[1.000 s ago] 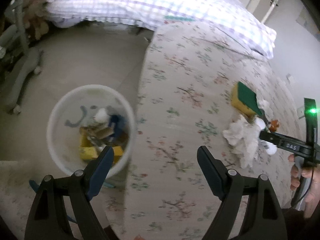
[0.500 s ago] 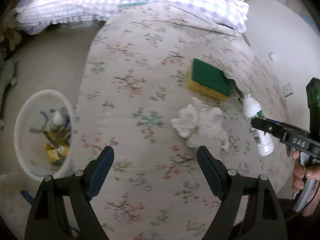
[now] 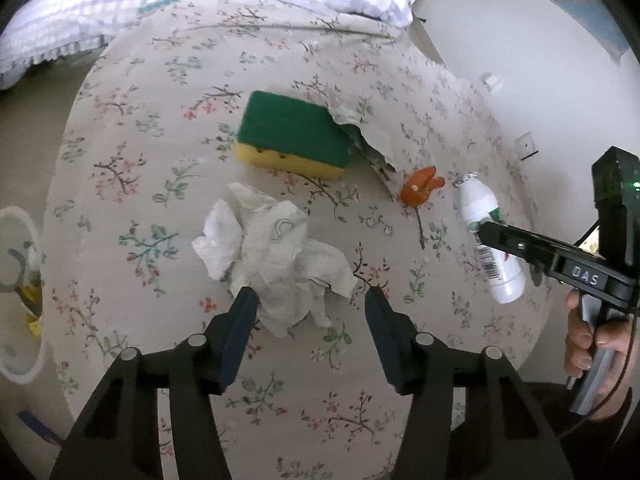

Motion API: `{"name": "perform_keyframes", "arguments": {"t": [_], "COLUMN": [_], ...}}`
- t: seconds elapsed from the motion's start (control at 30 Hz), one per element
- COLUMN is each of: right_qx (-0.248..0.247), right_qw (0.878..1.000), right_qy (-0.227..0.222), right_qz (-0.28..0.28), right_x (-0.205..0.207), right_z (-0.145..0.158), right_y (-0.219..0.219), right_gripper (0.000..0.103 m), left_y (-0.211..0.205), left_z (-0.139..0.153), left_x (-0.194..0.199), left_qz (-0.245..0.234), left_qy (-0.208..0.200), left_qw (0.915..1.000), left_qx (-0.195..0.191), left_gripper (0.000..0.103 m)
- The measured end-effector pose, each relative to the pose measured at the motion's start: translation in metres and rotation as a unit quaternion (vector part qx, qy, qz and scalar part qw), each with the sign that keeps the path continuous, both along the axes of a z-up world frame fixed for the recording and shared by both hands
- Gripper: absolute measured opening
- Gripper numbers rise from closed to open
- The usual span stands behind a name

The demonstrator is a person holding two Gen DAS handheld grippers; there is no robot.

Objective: Collect trash
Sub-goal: 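Grasp the crumpled white tissue with the left tool while the right tool grasps another AD bottle, then drop the tissue into the wastebasket with the left tool while the right tool drops the AD bottle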

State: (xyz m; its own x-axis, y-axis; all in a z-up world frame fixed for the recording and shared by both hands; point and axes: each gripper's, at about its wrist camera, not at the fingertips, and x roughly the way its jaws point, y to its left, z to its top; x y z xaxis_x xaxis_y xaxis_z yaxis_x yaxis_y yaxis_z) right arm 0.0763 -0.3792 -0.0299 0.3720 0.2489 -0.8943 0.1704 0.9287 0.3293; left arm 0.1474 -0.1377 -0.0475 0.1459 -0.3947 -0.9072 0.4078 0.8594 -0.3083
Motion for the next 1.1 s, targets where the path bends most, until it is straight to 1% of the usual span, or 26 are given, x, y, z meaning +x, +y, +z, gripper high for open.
{"name": "perform_keyframes", "arguments": {"t": [0.2, 0.3, 0.4, 0.43, 0.47, 0.53, 0.57, 0.67, 0.83, 0.93, 1.0, 1.1], "right_qx": [-0.002, -0.002, -0.003, -0.003, -0.003, -0.004, -0.003, 0.000, 0.006, 0.007, 0.008, 0.008], "right_qw": [1.000, 1.000, 1.000, 1.000, 1.000, 1.000, 1.000, 1.000, 1.000, 1.000, 1.000, 1.000], "right_qy": [0.007, 0.008, 0.010, 0.011, 0.011, 0.010, 0.009, 0.000, -0.012, -0.018, -0.022, -0.025], "right_qz": [-0.012, -0.018, -0.022, -0.022, -0.021, -0.019, -0.018, -0.018, -0.023, -0.021, -0.017, -0.013], "right_x": [-0.014, -0.018, -0.019, -0.020, -0.020, -0.022, -0.022, -0.023, -0.022, -0.019, -0.017, -0.013], "right_z": [-0.004, -0.005, -0.007, -0.007, -0.007, -0.006, -0.006, 0.000, 0.009, 0.014, 0.017, 0.019], "right_y": [-0.021, -0.030, -0.033, -0.033, -0.032, -0.030, -0.030, -0.028, -0.026, -0.021, -0.016, -0.009], "right_gripper": [0.042, 0.042, 0.042, 0.042, 0.042, 0.042, 0.042, 0.042, 0.042, 0.042, 0.042, 0.042], "left_y": [-0.009, -0.012, -0.014, -0.015, -0.015, -0.013, -0.012, -0.009, 0.001, 0.011, 0.020, 0.035], "left_z": [-0.008, -0.015, -0.021, -0.022, -0.022, -0.018, -0.014, 0.001, 0.027, 0.039, 0.042, 0.046], "left_x": [0.003, 0.006, 0.010, 0.011, 0.011, 0.012, 0.012, 0.008, 0.001, 0.001, 0.002, 0.004], "left_qz": [0.000, 0.005, 0.012, 0.014, 0.015, 0.017, 0.016, 0.011, 0.008, 0.012, 0.016, 0.031], "left_qy": [-0.007, -0.009, -0.012, -0.015, -0.020, -0.021, -0.021, -0.035, -0.055, -0.067, -0.064, -0.065], "left_qw": [0.9996, 0.9988, 0.9980, 0.9976, 0.9972, 0.9978, 0.9986, 0.9990, 0.9982, 0.9969, 0.9965, 0.9957], "left_qx": [0.029, 0.047, 0.060, 0.066, 0.071, 0.060, 0.047, 0.025, -0.023, -0.039, -0.052, -0.057], "left_gripper": [0.054, 0.050, 0.039, 0.030, 0.026, 0.022, 0.021, 0.021, 0.021, 0.021, 0.021, 0.021]}}
